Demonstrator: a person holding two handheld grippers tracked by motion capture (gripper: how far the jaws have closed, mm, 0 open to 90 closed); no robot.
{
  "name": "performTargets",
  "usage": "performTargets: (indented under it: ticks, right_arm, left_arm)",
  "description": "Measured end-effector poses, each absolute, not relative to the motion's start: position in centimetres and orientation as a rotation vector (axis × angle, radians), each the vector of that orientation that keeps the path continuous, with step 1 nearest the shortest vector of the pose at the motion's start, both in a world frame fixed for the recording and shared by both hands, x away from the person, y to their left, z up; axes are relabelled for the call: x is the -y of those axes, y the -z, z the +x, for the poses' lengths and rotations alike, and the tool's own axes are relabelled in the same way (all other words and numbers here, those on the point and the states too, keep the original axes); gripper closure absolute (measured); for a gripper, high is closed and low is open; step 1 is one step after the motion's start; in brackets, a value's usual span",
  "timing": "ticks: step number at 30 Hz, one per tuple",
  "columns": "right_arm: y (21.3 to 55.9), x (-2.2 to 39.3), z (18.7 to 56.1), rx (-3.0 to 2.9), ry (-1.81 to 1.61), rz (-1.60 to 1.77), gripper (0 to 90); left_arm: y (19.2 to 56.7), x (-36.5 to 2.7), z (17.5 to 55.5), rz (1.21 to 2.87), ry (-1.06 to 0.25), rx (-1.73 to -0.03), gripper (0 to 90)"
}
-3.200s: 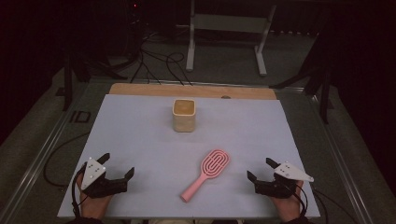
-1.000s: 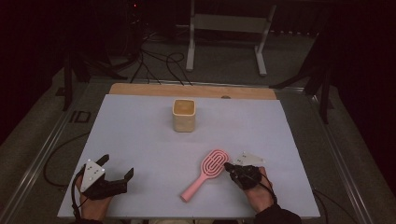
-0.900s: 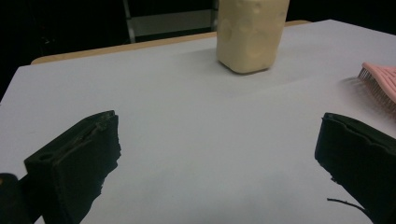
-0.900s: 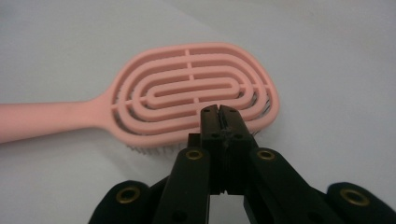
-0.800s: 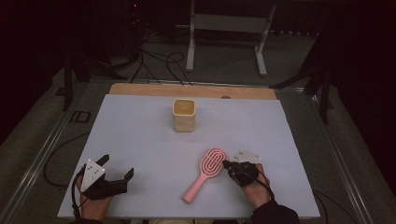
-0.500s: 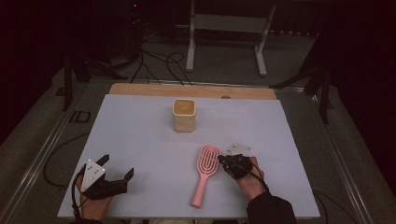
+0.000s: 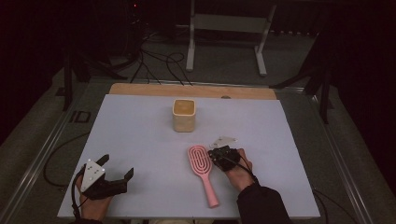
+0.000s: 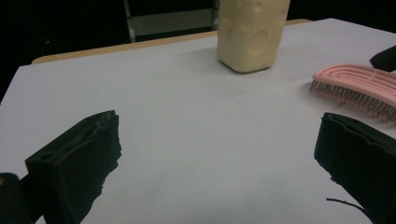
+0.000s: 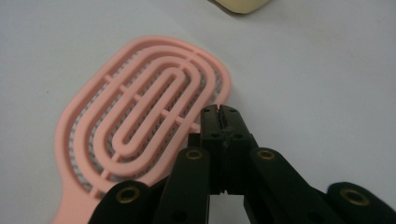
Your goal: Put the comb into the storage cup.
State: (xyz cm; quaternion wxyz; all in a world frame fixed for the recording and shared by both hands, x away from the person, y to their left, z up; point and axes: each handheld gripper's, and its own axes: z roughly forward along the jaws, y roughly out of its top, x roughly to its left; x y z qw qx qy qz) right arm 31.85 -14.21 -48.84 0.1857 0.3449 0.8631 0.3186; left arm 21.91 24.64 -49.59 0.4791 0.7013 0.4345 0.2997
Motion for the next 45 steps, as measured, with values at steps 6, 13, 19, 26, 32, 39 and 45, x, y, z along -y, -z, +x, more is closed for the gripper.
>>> performTargets:
  ticks: [6,13,19,26,32,39,45]
  right_arm:
    - [49.3,13.3,32.2,-2.446,-0.904,0.967,86.9]
    - [49.3,13.6,32.1,-2.436,-0.929,0.968,82.9]
    - [48.7,15.2,31.5,-2.383,-0.995,0.990,72.8]
    - [48.2,18.0,30.7,-2.305,-1.082,1.041,55.6]
    - [47.2,22.3,29.2,-2.176,-1.166,1.107,38.9]
    - [47.2,25.9,26.9,-2.057,-1.247,1.118,21.8]
    - [48.0,28.2,25.1,-1.986,-1.309,1.163,11.8]
  left_arm:
    - [49.6,-24.6,21.9,1.714,-0.731,-1.058,0.9]
    - [49.6,-24.5,21.9,1.720,-0.733,-1.057,0.9]
    - [49.6,-24.5,21.9,1.721,-0.733,-1.057,0.9]
    - [49.7,-24.5,21.9,1.722,-0.731,-1.060,0.9]
    - [49.7,-24.5,21.9,1.717,-0.732,-1.065,0.9]
    - [49.9,-24.6,22.0,1.717,-0.733,-1.080,0.9]
    - [49.8,-24.6,22.0,1.715,-0.732,-1.083,0.9]
